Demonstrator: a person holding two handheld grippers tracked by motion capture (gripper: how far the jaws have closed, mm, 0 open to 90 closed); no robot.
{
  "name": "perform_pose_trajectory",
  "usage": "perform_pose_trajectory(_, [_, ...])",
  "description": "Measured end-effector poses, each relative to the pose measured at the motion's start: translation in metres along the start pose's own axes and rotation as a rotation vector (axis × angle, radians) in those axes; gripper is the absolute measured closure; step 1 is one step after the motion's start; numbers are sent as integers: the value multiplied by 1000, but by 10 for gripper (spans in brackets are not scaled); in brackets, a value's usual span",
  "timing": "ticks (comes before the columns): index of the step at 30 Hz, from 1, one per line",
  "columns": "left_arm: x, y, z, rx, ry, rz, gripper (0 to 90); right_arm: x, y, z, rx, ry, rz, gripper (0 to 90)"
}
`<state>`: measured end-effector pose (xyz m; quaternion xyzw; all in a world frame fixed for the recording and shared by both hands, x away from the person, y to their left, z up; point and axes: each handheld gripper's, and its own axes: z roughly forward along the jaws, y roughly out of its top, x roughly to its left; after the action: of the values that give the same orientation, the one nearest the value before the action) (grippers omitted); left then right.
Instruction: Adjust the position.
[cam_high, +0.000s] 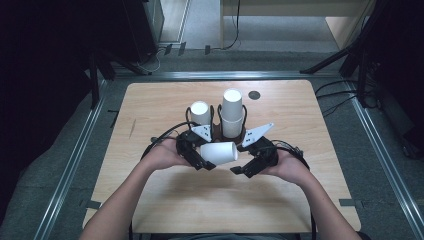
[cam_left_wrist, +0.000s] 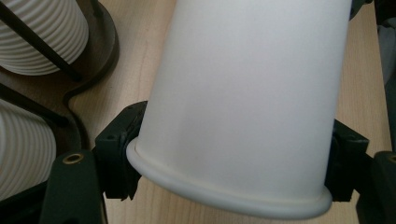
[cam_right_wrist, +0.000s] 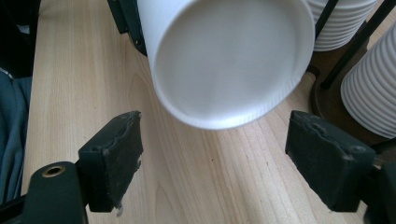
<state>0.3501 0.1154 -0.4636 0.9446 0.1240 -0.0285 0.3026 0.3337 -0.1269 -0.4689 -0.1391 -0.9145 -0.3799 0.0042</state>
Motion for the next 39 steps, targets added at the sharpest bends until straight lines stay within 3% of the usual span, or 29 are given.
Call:
perform_pose_trajectory(10, [-5, 5, 15, 90, 1, 44, 241, 1, 1, 3, 1, 1, -12, 196])
perform_pose_trajectory(21, [-9, 9, 30, 154, -30, 52, 240, 5, 3, 9, 15, 23, -46, 211])
perform_pose_trajectory(28, [-12, 10, 33, 165, -30, 70, 234, 8, 4, 18, 49, 35, -66, 230])
perform_pose_trajectory(33, [-13, 10, 34, 161, -28, 71, 233, 10, 6, 22, 67, 43, -92, 320])
perform_pose_trajectory(36, [-12, 9, 33, 159, -42, 77, 228, 11, 7, 22, 76, 46, -99, 327])
perform_pose_trajectory(38, [-12, 7, 30, 136, -36, 88, 192, 12, 9, 20, 60, 42, -114, 326])
perform_pose_trajectory(39, [-12, 7, 29, 125, -41, 85, 134, 12, 9, 20, 60, 42, -114, 326])
